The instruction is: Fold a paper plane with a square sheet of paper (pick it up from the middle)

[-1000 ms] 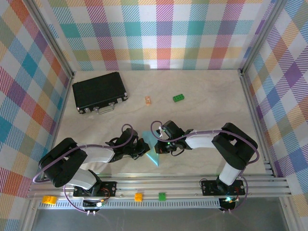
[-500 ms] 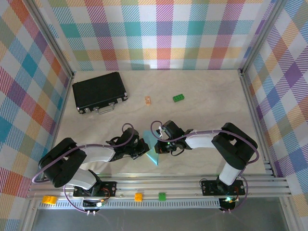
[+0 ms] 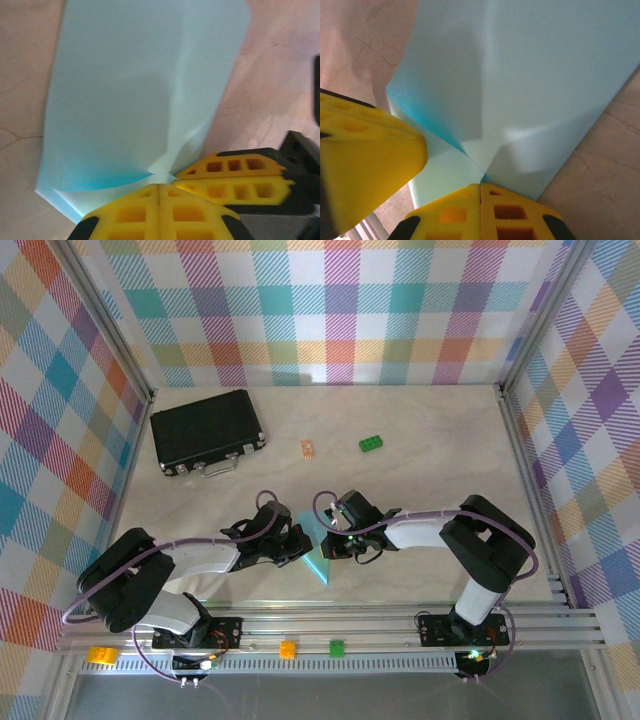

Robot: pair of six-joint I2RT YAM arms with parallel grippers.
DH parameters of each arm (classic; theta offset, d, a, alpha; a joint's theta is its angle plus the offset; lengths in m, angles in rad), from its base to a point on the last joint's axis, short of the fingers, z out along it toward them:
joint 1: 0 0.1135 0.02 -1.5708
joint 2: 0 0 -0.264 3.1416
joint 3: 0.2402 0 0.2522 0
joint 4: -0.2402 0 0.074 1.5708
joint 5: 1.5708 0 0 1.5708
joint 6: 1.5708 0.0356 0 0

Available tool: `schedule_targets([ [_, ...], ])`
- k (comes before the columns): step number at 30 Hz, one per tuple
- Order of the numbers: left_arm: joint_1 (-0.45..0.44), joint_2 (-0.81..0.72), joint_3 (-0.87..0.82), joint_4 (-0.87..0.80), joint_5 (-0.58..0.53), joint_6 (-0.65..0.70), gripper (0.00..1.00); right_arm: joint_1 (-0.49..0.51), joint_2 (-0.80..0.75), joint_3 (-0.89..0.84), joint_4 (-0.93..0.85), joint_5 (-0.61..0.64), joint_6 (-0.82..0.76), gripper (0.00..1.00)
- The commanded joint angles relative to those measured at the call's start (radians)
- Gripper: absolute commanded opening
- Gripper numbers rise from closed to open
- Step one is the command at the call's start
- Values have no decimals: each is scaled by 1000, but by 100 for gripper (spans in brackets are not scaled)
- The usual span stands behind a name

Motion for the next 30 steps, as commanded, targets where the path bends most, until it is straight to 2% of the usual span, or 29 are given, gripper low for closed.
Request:
schedule_targets([
  [1,-10,33,-25,-22,-12,15,0,2,42,-35,-72,80,2,0],
  [7,-11,110,-79,23,-15,22,0,3,42,-24,-64,57,4,0],
  [11,-11,109,-90,9,-24,29,0,3,29,-8,-68,50,9,0],
  [22,-12,56,-83,-60,-48,57,0,-10,-56,60,-211,113,-9,18],
  [30,-15,79,-76,-28,-51,47,0,-13,-150,62,-236,48,24,31],
])
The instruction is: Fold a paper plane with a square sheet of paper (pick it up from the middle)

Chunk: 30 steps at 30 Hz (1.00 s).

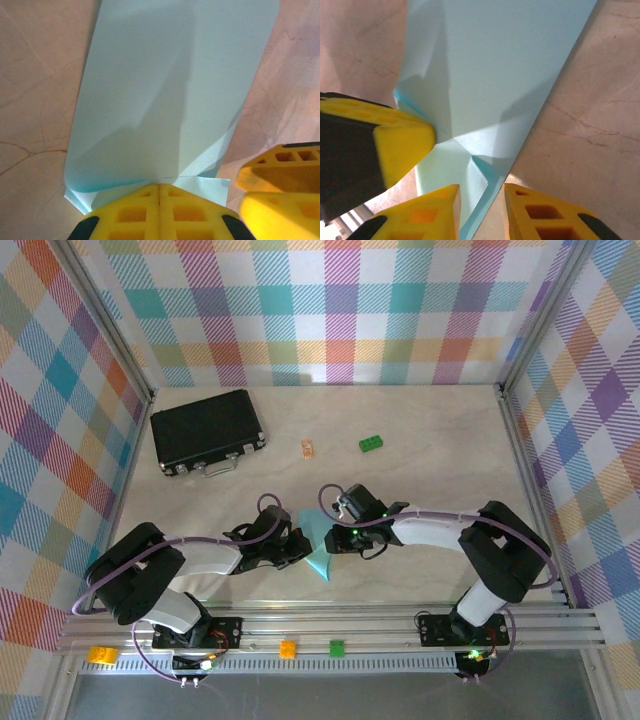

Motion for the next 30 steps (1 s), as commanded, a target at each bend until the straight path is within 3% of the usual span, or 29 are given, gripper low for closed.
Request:
schedule_targets([
  [1,-14,34,-31,-127,-48,13,0,-2,-59,12,-38,-36,25,33],
  [5,-17,23,-35,-134,-59,14,0,0,-92,7,-3,-150,61,32],
  [8,-17,18,-39,-132,-63,13,0,23,-78,13,51,-260,100,21],
  [11,-18,19,-37,-127,-63,13,0,49,-34,36,22,-270,99,5],
  [13,-18,23,-34,-127,-63,13,0,61,-25,36,13,-257,96,1],
  [30,-20,44,-34,-121,-55,16,0,115,120,32,-70,-160,104,0],
])
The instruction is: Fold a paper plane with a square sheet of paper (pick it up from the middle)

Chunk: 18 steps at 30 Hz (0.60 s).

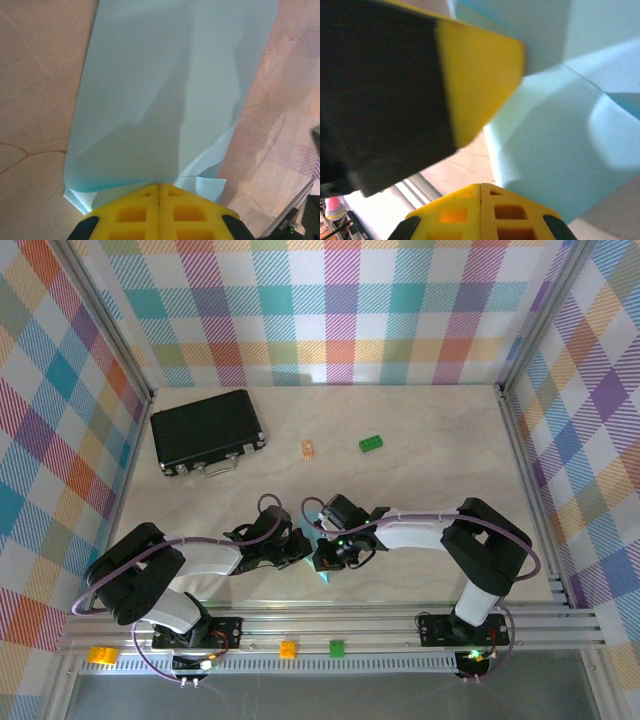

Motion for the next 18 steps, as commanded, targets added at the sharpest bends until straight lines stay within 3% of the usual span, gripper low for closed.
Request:
schedule_targets([
  [1,-14,42,-34,-126,-45,16,0,13,0,-54,-30,13,12,0],
  [6,-14,42,-40,-121,-49,14,0,19,-89,-145,-10,9,39,0],
  [12,-14,42,-40,-120,-48,14,0,19,-179,-97,-27,2,40,0],
  [18,-14,47,-39,-118,-47,14,0,33,-90,-12,39,-18,62,0],
])
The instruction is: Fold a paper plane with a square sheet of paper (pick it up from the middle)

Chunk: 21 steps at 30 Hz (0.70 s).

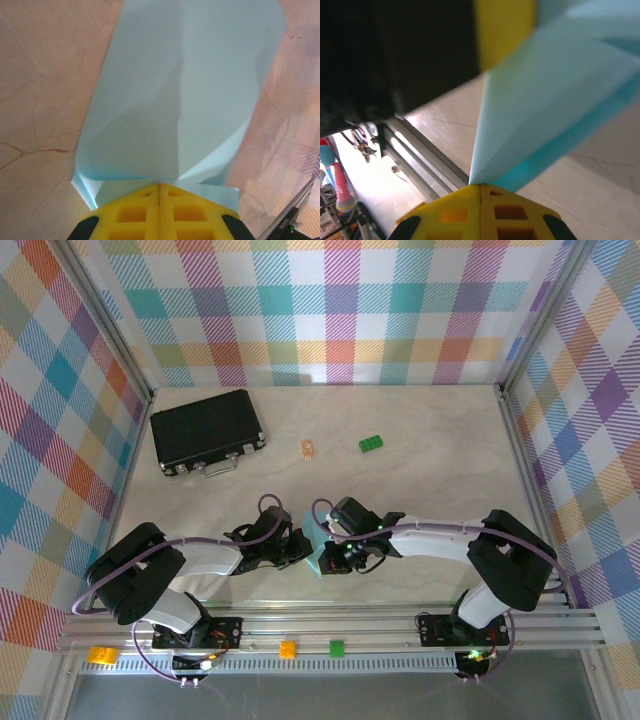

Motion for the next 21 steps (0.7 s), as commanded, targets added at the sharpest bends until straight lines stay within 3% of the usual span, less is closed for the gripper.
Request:
schedule_targets([
  [1,-9,46,-39,-122,-45,14,0,17,67,58,45,-10,30,0],
  [4,-9,37,-39,-135,-47,16,0,27,61,81,-55,24,22,1],
  [11,-8,32,-37,-139,-48,18,0,28,-100,-87,-93,91,21,6],
  [15,-10,32,-36,-139,-51,19,0,28,-171,-100,-154,135,8,9],
  [21,-11,32,-31,-140,-51,20,0,30,-145,-26,-29,67,60,9],
])
